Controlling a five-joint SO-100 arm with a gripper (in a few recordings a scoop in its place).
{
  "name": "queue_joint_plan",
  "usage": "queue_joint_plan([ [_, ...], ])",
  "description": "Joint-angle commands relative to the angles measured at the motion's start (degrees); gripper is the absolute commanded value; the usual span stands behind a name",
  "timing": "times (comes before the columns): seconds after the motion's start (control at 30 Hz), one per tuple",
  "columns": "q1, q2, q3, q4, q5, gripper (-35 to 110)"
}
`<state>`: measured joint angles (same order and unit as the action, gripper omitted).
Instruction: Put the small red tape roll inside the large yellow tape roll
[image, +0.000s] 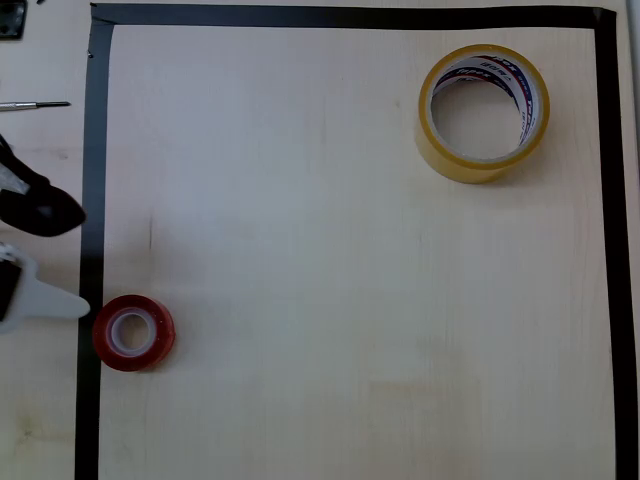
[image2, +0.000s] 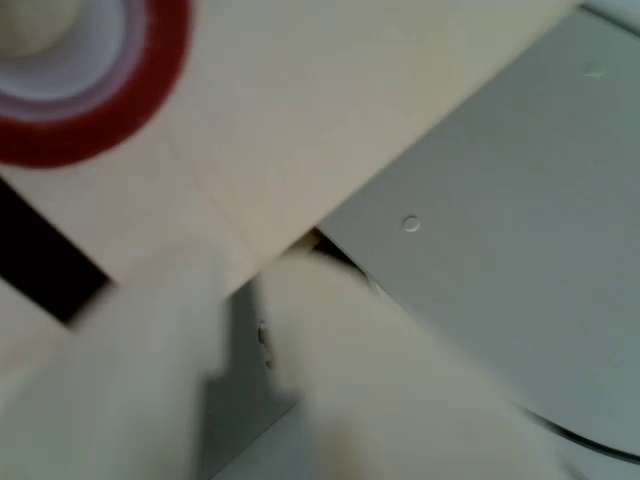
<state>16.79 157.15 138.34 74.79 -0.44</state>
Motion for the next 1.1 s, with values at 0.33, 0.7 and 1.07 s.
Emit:
queue_joint_plan([
  [0.33,6.33,-19.78,-7.38,-5.01,-0.79,0],
  [0.7,9.67,-31.64,-12.66,-7.21,-1.14,0],
  [1.07,7.47,-37.27,-10.02,-13.54,-0.7,2],
])
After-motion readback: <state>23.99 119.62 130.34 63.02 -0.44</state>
